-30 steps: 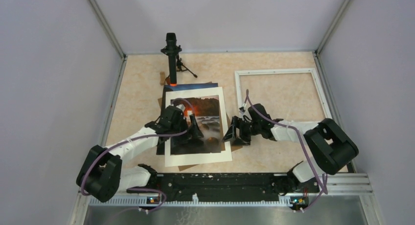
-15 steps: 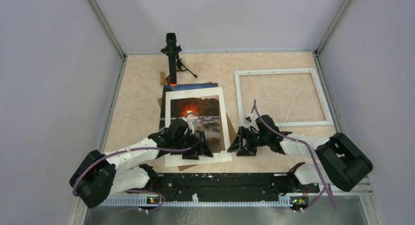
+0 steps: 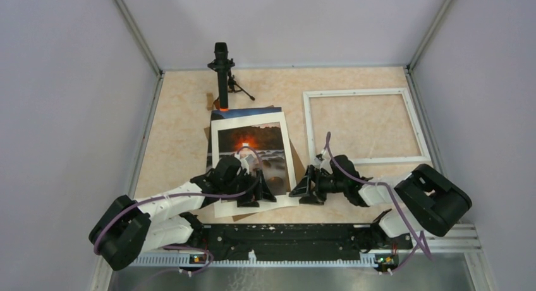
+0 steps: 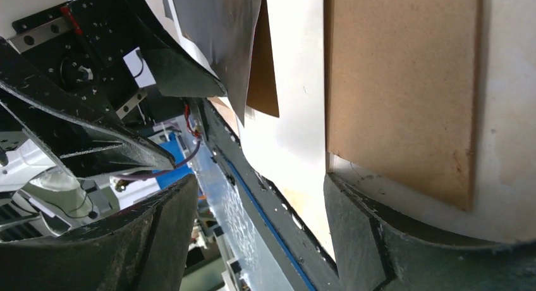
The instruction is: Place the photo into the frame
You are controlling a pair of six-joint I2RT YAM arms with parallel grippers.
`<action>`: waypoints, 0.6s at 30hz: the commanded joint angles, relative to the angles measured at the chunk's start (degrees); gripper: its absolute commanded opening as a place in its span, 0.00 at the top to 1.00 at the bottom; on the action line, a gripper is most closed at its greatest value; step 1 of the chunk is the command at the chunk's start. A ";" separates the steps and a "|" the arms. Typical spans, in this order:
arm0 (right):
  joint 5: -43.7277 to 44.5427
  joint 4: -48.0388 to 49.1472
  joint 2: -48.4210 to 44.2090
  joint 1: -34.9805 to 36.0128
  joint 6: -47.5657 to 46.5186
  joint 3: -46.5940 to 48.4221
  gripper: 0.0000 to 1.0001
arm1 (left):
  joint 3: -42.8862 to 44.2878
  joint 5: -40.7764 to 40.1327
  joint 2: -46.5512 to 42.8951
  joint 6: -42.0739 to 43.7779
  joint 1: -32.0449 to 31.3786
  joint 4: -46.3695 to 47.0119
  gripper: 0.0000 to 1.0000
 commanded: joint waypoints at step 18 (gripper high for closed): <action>-0.42 17.87 -6.70 0.77 12.52 -0.74 0.26 | -1.73 -5.34 -0.90 2.17 -0.11 -1.25 0.02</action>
